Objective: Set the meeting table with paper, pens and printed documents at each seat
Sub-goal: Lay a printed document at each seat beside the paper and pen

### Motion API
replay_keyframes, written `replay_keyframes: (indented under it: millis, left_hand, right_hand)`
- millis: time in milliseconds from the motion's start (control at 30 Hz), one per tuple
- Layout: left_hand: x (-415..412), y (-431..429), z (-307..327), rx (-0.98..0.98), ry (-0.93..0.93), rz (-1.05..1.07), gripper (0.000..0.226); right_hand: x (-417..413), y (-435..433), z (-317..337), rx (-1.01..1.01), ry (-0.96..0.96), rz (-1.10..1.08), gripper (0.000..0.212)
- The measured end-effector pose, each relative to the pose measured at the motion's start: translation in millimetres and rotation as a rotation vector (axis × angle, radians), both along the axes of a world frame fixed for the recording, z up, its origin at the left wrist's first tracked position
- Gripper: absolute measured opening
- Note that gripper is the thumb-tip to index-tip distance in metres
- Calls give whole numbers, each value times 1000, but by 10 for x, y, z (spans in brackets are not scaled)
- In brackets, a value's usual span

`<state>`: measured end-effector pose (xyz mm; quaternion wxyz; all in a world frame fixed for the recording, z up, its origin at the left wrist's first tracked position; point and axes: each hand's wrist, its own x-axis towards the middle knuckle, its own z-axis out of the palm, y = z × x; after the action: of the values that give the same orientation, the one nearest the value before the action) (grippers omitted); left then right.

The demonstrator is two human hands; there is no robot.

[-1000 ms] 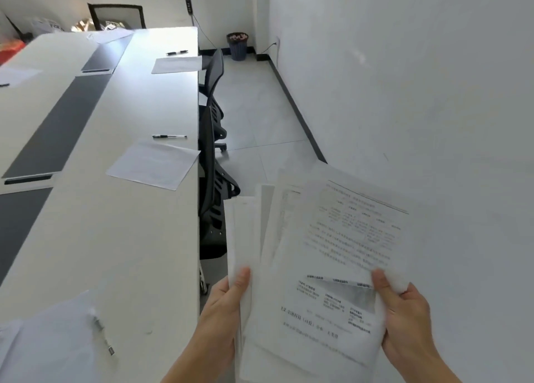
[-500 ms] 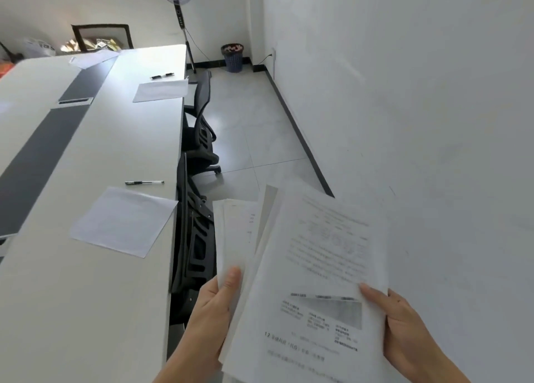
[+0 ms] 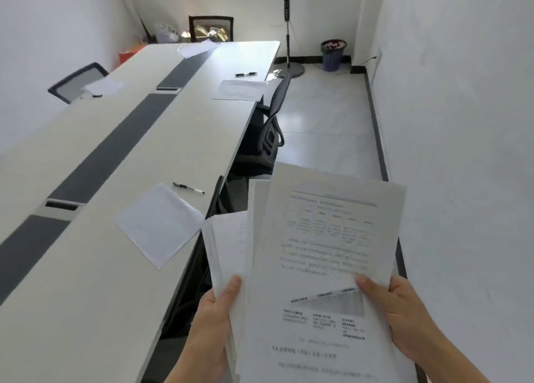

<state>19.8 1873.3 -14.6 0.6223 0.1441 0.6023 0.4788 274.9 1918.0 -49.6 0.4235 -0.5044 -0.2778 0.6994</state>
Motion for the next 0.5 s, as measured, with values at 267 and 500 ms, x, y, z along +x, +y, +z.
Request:
replay_keyframes:
  millis: [267,500]
  left_hand:
    - [-499,144,-105,0,108,361,50]
    - [-1300,416,-114,69,226,442,24]
  right_hand:
    - [-739,906,49,-29,56,334,31]
    - [-1663,1555,20,-50,-2,671,32]
